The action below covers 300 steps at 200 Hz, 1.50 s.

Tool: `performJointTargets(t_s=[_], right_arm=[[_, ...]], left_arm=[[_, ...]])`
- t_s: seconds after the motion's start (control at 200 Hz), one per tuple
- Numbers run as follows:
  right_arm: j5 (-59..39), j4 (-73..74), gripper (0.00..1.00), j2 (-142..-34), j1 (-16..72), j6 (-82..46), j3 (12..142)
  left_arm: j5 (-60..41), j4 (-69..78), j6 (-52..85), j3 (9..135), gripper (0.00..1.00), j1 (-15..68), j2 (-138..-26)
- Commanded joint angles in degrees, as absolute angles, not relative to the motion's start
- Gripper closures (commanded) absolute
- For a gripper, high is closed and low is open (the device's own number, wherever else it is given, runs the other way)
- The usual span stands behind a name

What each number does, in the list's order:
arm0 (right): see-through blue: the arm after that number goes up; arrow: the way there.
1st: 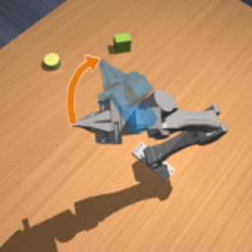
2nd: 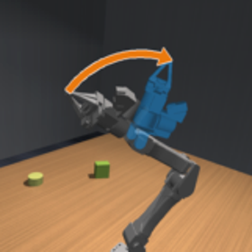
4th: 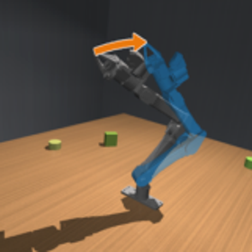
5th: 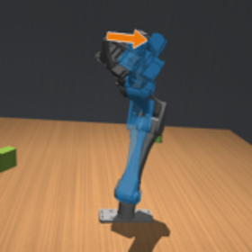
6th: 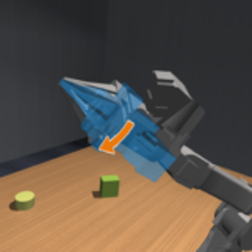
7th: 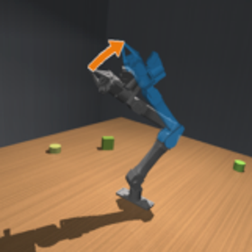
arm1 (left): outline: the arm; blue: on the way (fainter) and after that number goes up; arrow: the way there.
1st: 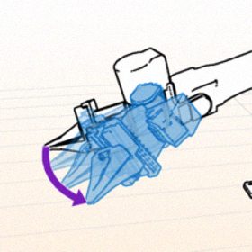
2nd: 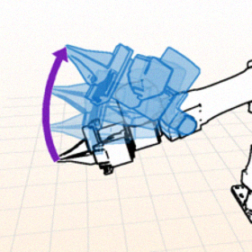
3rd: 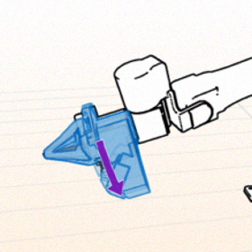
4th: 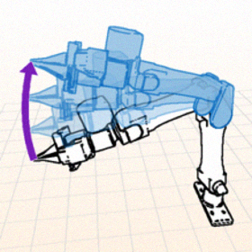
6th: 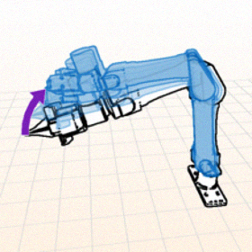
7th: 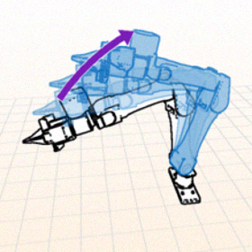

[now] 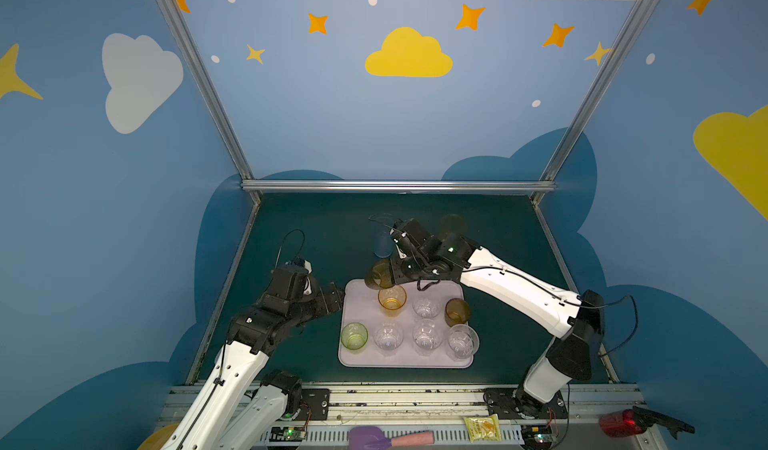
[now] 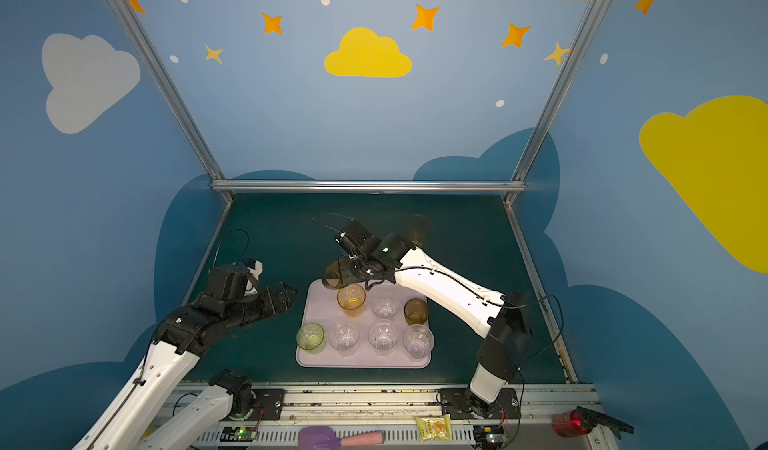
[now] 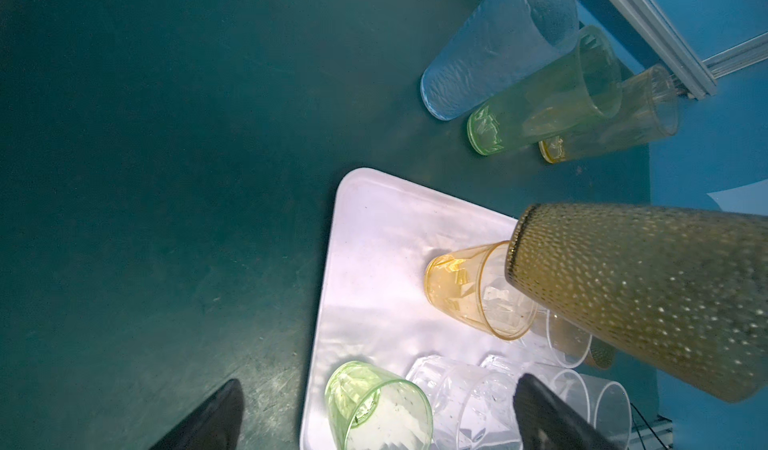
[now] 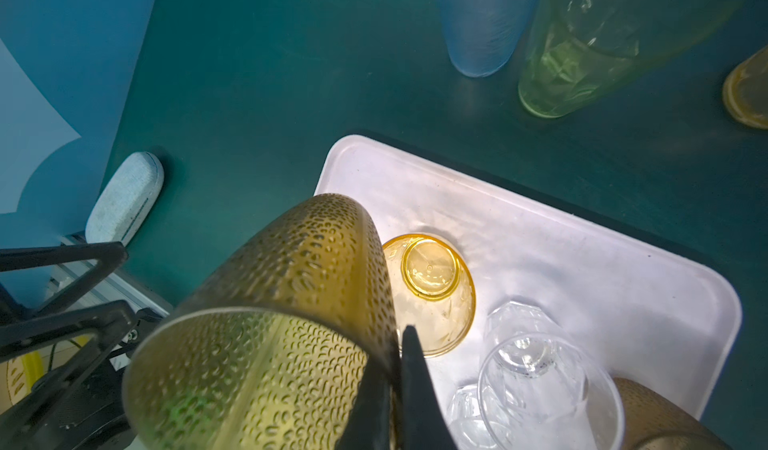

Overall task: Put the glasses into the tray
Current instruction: 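Carry the brown dimpled glass with the right gripper over the tray's farther corner, then lower the brown dimpled glass onto the tray beside the amber glass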

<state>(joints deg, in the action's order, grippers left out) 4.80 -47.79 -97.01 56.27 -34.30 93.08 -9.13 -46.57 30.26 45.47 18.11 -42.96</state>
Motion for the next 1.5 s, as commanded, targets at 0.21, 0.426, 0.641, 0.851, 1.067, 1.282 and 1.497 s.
performJointTargets(t_s=[0.21,0.426,0.641,0.851,1.067,1.282,1.497], right_arm=[[2.31,-46.06,1.00,-100.16,57.30,-35.53,94.91],[1.94,-45.79,1.00,-102.05,57.81,-36.02,95.12],[1.32,-46.40,1.00,-104.31,58.35,-36.39,96.71],[1.74,-47.71,1.00,-106.53,59.31,-36.39,98.41],[1.91,-48.47,1.00,-108.41,60.18,-36.69,99.49],[2.10,-49.22,1.00,-110.10,60.90,-37.43,99.93],[2.26,-49.48,1.00,-111.68,61.78,-38.14,100.36]], left_arm=[[-6.00,-46.93,30.03,43.44,0.00,17.93,-40.93],[-4.72,-46.67,30.23,42.24,0.00,18.01,-38.85],[-4.39,-45.71,30.29,41.41,0.00,18.02,-37.71],[-5.35,-45.20,29.83,41.18,0.00,17.94,-38.58],[-5.71,-44.92,29.61,41.13,0.00,17.96,-38.78],[-5.72,-44.74,29.59,40.81,0.00,17.93,-38.08],[-5.71,-44.65,29.58,40.69,0.00,17.91,-37.53]])
